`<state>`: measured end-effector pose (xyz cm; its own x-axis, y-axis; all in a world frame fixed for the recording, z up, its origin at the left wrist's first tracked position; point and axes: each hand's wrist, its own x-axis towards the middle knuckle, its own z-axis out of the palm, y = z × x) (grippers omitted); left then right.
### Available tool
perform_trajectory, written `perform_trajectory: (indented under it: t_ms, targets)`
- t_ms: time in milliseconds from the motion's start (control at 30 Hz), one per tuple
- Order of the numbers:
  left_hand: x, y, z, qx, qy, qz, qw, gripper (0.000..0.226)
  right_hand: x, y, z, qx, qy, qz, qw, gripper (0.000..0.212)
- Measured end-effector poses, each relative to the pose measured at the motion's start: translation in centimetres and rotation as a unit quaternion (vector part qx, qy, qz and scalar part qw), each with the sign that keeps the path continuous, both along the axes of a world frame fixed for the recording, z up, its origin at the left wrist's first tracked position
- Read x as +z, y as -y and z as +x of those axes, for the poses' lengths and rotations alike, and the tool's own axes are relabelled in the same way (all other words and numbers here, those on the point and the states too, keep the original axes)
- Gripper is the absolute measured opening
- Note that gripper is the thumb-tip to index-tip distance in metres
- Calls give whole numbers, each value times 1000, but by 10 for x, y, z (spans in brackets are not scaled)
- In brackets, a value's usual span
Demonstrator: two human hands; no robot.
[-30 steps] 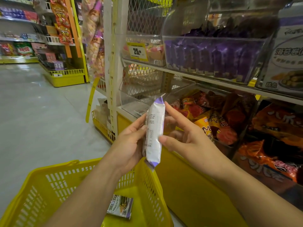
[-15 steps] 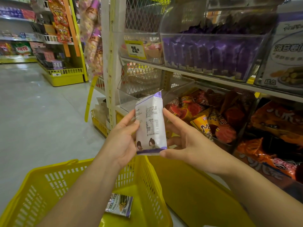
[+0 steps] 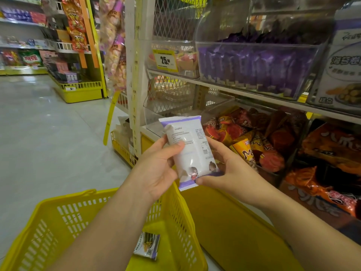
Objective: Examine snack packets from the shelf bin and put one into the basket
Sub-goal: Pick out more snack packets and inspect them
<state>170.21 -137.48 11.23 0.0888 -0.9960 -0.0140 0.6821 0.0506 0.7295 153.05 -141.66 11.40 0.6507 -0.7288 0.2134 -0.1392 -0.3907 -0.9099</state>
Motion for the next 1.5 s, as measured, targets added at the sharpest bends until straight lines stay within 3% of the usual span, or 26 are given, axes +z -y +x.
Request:
perform_trajectory:
  t_ms: [200,433,533,667,800,900,1033,1233,1333,1500]
  targets:
    - [3,-2,-17,24,11,18,999,48,-4,-2,2,31,-10,-67,997,104]
    - [0,-2,-19,44,44,20,998,39,0,-5,2,46,7,-70,996,100]
    - [-1,-2,-8,38,75,4,996,34,5,-1,-3,16,26,10,999,85]
    - [-7,1,0,53,61,18,997,38,8,3,-5,-24,103,106,989,46]
    - [-16,3,-7,110,131,39,984,24,9,1,-2,-13,123,137,983,32]
    - [-20,2,-12,126,216,42,967,24,7,-3,3,-9,107,108,988,35]
    - [-20,-1,-13,63,302,23,951,35,5,-6,5,-15,67,24,997,40]
    - [-16,-2,-7,45,441,-19,896,47,6,-8,5,-31,41,-20,998,46]
    - [-15,-4,-6,67,464,-32,883,52,6,-11,6,-42,24,-41,998,49]
    - [-14,-4,-3,97,447,-43,888,48,9,-14,8,-38,21,-51,998,51]
